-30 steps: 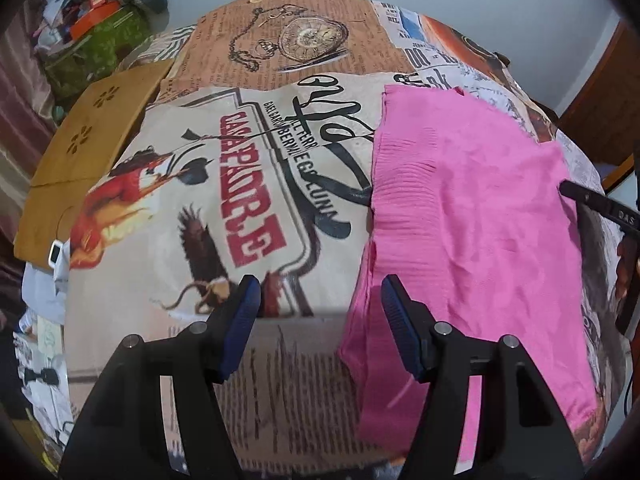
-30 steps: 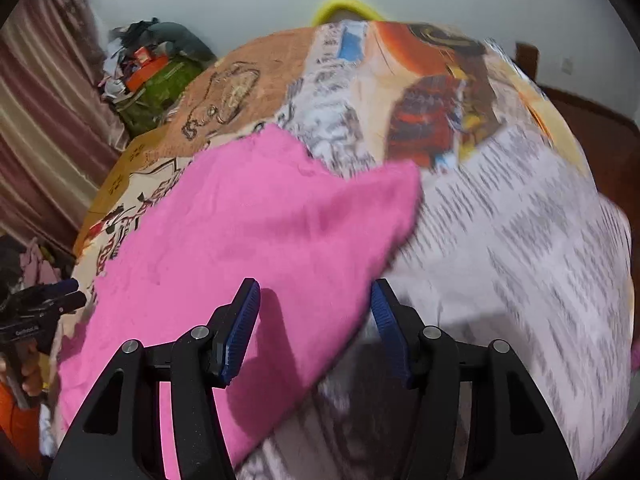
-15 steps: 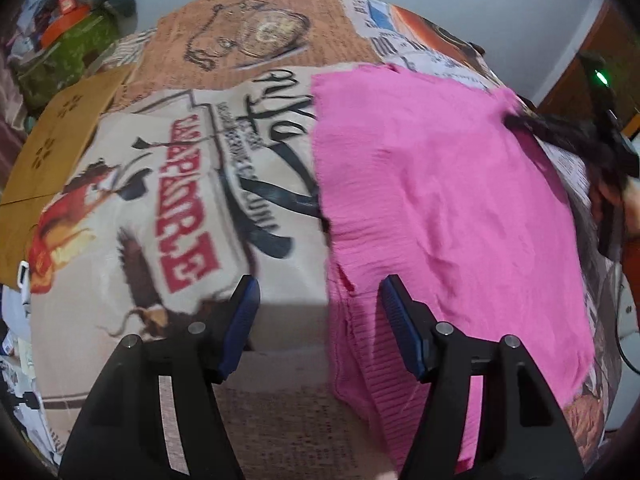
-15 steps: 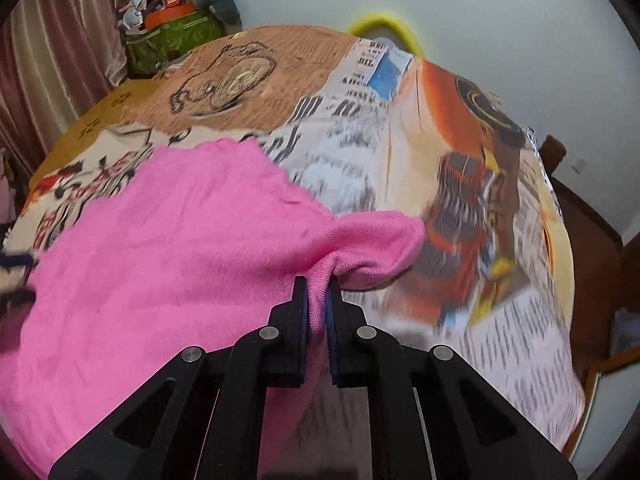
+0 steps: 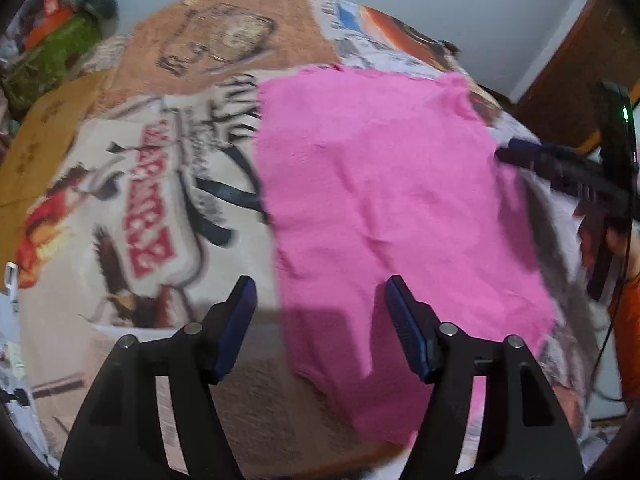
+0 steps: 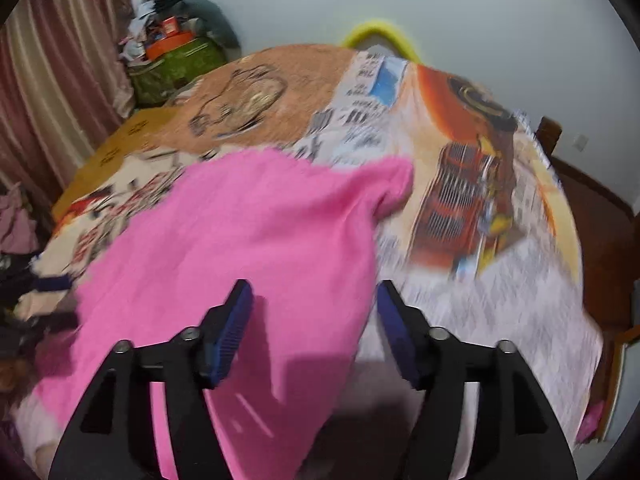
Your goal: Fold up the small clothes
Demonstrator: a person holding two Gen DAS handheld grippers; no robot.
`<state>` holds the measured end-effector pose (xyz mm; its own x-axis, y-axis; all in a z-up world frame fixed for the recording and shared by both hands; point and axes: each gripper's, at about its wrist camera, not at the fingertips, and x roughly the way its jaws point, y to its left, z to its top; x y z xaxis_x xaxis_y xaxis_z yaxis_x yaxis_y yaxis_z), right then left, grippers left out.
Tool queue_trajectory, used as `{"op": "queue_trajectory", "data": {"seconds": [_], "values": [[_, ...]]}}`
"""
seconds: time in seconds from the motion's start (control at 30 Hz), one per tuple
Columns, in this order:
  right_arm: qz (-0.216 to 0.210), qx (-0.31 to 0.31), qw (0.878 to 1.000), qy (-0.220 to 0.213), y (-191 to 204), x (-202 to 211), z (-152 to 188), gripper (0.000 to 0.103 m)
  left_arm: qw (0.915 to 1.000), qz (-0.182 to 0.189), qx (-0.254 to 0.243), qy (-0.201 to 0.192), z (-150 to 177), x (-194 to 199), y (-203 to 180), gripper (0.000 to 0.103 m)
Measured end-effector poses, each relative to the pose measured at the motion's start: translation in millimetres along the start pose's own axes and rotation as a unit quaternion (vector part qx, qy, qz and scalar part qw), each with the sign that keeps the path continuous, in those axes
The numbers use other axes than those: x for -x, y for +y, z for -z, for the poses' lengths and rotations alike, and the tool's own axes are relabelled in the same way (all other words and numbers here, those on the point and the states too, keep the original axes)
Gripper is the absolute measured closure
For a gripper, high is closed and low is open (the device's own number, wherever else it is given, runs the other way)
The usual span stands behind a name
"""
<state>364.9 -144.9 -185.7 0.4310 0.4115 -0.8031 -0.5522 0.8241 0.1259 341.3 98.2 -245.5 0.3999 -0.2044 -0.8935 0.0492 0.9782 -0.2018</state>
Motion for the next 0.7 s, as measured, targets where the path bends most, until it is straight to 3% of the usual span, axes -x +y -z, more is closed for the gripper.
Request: {"op": "queue_trajectory", "data": {"seconds": [0.13,0.2,0.3,0.37,0.7], "values": [[-0.027,0.026,0.999,0.018,25,12,38,0.032,0.9993,-0.012,-0.026,0.023,13,-4,-16,0.035],[-0.021,0.053,0.998,0.026,39,14,58,0.032,0.9976,-0.045,-0.045,0.029,26,-6,-22,0.032],[-0.03,0.078,0.995,0.049,54,17,84,0.032,0.9932,-0.095,-0.066,0.013,39,1,-25,0.019],[-0.035,0.082,0.994,0.063,59,18,97,0.032,0.992,-0.107,-0.066,0.013,44,7,-21,0.019],[-0.033,-0.003,0.998,0.062,31,49,129,0.032,0.9926,-0.118,-0.027,0.017,70,37,1,0.019]]}}
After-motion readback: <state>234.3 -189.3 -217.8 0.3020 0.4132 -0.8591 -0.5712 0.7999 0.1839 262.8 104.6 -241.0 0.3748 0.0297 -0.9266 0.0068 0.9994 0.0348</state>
